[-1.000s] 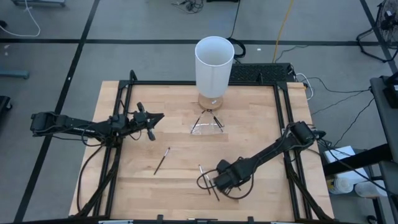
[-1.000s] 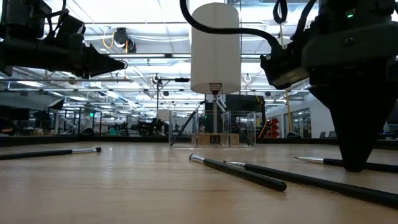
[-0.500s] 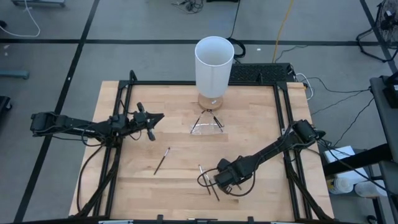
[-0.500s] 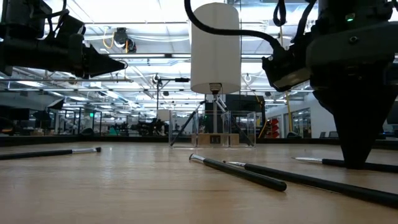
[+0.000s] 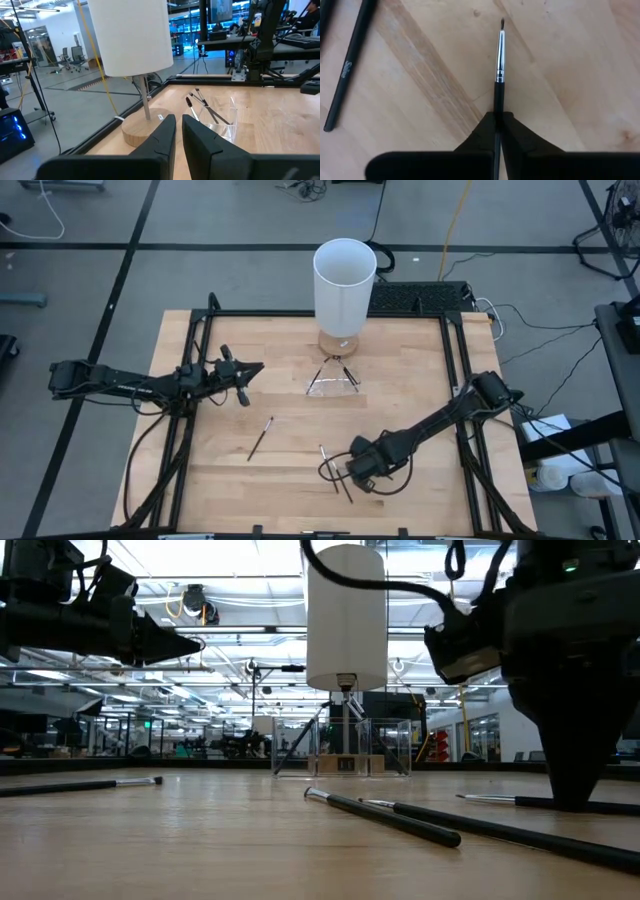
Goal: Put items in baskets/containers
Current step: Put the liner brush into the transparent organizer
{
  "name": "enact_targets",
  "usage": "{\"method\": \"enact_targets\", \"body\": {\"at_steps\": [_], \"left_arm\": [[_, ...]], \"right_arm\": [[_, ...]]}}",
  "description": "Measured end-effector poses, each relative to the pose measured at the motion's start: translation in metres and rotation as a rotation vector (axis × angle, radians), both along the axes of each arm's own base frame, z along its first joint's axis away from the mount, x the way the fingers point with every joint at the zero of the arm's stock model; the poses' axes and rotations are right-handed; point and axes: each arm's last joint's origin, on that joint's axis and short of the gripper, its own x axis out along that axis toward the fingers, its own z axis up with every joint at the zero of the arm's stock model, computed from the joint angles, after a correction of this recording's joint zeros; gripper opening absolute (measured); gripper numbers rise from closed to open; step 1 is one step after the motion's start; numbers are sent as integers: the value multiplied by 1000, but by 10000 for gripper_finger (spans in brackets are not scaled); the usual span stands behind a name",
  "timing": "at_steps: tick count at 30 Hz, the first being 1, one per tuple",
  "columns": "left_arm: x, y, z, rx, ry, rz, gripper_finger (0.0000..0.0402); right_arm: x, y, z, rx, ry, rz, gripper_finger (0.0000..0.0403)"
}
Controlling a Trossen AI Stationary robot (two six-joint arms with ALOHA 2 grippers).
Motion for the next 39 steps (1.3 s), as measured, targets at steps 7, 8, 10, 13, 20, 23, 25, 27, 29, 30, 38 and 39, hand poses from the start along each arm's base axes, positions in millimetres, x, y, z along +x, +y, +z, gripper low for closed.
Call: {"method": "enact_targets", "body": {"at_steps": [7, 8, 10, 13, 20, 23, 25, 27, 29, 30, 38, 39], "left_arm": [[0, 0, 0, -2, -2, 0, 42], [0, 0, 0, -2, -3, 0, 42], [0, 0, 0, -2, -4, 0, 42], [0, 0, 0, 1, -3, 1, 42], [0, 0, 0, -1, -3, 1, 42], [0, 0, 0, -2, -3, 1, 42], [0, 0, 0, -2, -3, 1, 42], [0, 0, 0, -2, -3, 1, 42], [0, 0, 0, -2, -3, 1, 42], [0, 0, 0, -2, -3, 1, 42], [0, 0, -1, -6, 11, 0, 42], [0, 0, -2, -8, 15, 0, 42]], "right_arm": [[-3, -4, 38, -48, -164, 57, 1], [-4, -6, 44, -67, -189, 58, 1], [-3, -8, 62, -82, -286, 56, 1], [-5, -9, 82, -114, -391, 83, 1], [3, -12, 132, -280, -785, 186, 0], [9, -13, 153, -430, -951, 213, 0], [13, -15, 168, -518, -1041, 262, 0], [20, -19, 179, -586, -1114, 327, 0], [27, -24, 187, -646, -1174, 381, 0], [31, -29, 192, -656, -1213, 407, 0], [49, -83, 197, -797, -1426, 393, 0], [47, -92, 190, -823, -1444, 366, 0]]}}
